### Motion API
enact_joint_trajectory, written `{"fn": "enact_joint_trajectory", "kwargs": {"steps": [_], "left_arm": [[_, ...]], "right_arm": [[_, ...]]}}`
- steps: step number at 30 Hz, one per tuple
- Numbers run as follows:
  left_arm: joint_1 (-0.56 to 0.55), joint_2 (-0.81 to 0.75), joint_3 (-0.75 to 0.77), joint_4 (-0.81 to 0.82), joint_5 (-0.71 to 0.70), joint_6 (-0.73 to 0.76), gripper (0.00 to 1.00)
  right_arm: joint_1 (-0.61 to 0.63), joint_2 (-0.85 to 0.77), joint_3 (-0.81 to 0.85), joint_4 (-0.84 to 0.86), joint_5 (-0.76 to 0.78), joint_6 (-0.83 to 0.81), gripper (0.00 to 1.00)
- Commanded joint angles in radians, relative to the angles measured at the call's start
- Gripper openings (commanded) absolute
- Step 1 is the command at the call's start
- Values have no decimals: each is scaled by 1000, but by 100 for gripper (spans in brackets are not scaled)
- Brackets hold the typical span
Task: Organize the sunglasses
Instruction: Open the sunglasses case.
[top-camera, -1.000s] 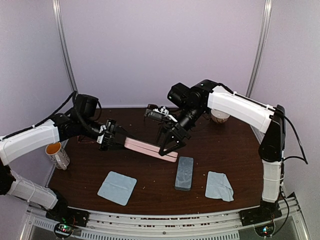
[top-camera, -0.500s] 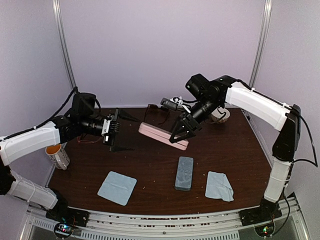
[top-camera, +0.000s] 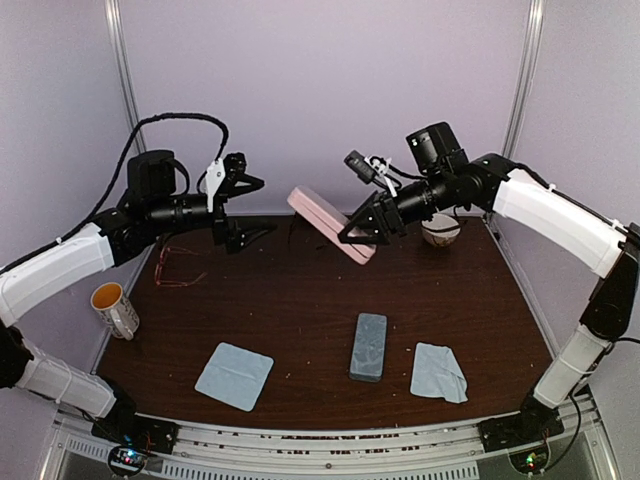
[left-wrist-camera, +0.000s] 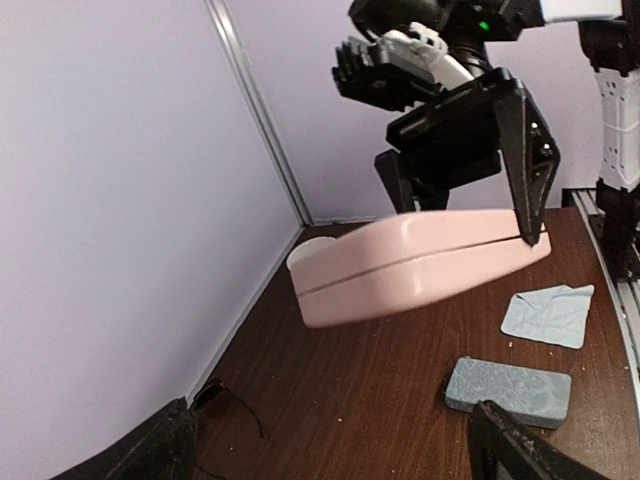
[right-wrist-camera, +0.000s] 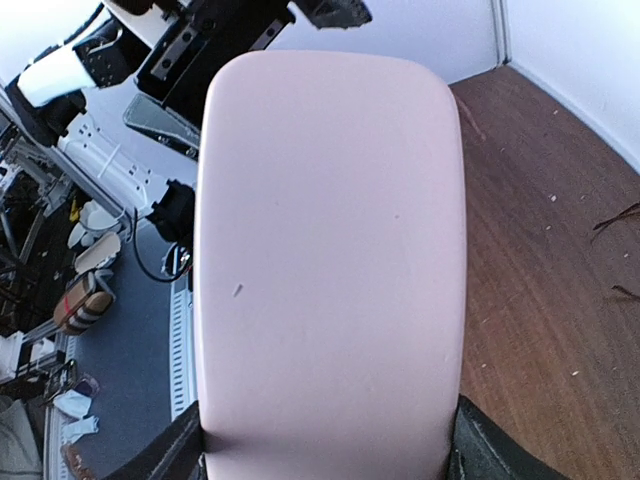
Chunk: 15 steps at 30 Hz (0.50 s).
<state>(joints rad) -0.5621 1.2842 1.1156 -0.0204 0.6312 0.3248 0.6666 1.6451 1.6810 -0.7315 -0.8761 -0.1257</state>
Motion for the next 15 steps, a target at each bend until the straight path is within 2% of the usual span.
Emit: {"fn": "enact_joint_trajectory", "kwargs": {"steps": [1, 3, 7, 11, 15], "left_arm": [[7, -33, 19, 36, -148, -209, 98], [13, -32, 33, 13, -178, -286, 98], [18, 9, 129, -76, -28, -315, 98], [23, 36, 138, -13, 90, -428, 98], [23, 64, 139, 70, 133, -557, 95]], "right_arm": [[-17, -68, -34, 320, 99, 195, 42], [-18, -88, -69, 426, 145, 254, 42], [-18, -133, -177, 692, 259, 403, 42], [-18, -159, -259, 869, 336, 512, 41], [-11, -174, -320, 998, 363, 594, 40]]}}
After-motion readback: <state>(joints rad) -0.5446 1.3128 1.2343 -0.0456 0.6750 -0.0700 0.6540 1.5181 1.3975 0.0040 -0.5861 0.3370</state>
